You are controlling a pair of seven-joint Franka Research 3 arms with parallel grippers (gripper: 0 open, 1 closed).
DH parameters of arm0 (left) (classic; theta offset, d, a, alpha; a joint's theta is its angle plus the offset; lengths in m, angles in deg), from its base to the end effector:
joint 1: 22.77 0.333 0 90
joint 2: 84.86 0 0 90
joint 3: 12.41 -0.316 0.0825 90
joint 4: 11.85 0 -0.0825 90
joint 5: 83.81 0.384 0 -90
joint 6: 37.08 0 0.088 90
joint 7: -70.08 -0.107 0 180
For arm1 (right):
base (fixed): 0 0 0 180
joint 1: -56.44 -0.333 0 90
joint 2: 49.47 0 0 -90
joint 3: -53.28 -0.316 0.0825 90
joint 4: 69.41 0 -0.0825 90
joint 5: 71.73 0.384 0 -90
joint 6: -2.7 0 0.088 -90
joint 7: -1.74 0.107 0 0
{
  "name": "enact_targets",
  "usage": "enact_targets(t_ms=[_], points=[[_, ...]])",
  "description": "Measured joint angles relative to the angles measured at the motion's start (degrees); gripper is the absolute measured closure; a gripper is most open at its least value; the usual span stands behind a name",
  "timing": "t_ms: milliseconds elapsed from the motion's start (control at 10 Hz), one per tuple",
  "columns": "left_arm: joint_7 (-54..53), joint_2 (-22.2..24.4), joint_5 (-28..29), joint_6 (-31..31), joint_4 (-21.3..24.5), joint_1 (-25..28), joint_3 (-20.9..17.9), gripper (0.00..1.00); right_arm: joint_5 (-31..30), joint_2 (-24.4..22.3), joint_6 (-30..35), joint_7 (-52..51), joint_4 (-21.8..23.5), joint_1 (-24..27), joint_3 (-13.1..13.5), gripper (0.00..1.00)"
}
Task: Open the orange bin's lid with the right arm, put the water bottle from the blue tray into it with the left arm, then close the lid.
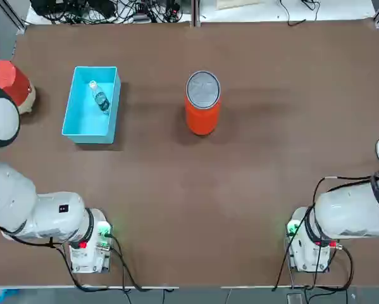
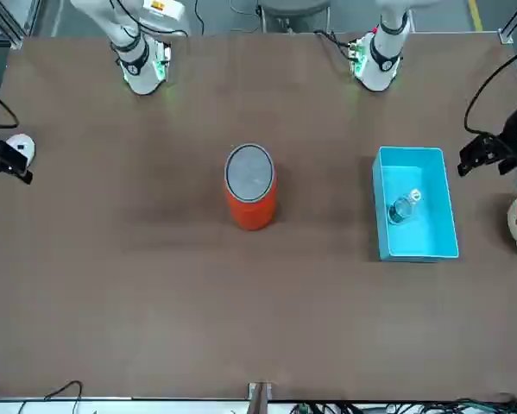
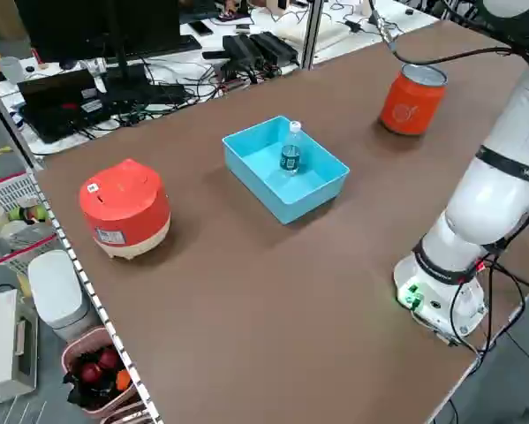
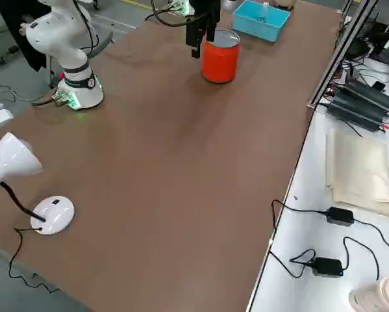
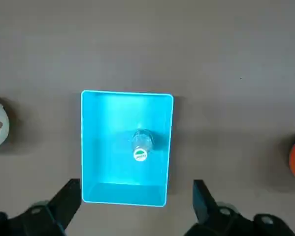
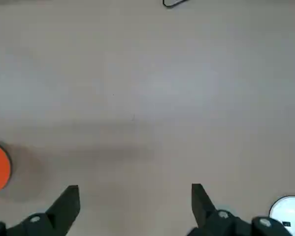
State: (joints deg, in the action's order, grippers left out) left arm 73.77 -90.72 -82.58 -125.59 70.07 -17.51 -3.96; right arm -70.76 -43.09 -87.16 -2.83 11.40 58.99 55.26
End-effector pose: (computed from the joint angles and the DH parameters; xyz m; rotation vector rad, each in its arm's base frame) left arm 0.5834 -0.0252 0.6310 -3.1359 -0.0161 -0.0223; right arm 0.5879 -0.0435 0.6364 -3.1314 -0.0023 -0.0745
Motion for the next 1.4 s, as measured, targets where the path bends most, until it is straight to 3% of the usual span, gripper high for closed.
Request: enact_targets(t_ms=[500, 700, 900, 1100, 1400], points=[[0.0, 0.0, 0.0, 0.0, 2.2, 0.3, 0.1, 0.0, 0.0, 0.0, 0.0, 0.2, 0.0, 0.0, 0.0, 0.03], [0.0, 0.2, 0.0, -2.9, 6.7, 1.9, 0.1, 0.0, 0.1, 0.0, 0.1, 1.9, 0.0, -0.1, -0.2, 0.3], [0.0, 3.5, 0.0, -13.3, 17.5, 3.5, 0.1, 0.0, 0.2, 0.0, 0.3, 6.8, 0.0, -1.8, -0.7, 0.62], [0.0, 7.2, -0.1, -20.8, 28.5, 4.5, 0.1, 0.0, 0.2, 0.0, 0.4, 15.8, 0.6, -7.4, -1.1, 0.78], [0.1, 8.9, -0.2, -28.5, 38.3, 4.4, 0.6, 0.0, 0.2, 0.0, -1.9, 29.7, 3.2, -17.2, -1.6, 0.86]])
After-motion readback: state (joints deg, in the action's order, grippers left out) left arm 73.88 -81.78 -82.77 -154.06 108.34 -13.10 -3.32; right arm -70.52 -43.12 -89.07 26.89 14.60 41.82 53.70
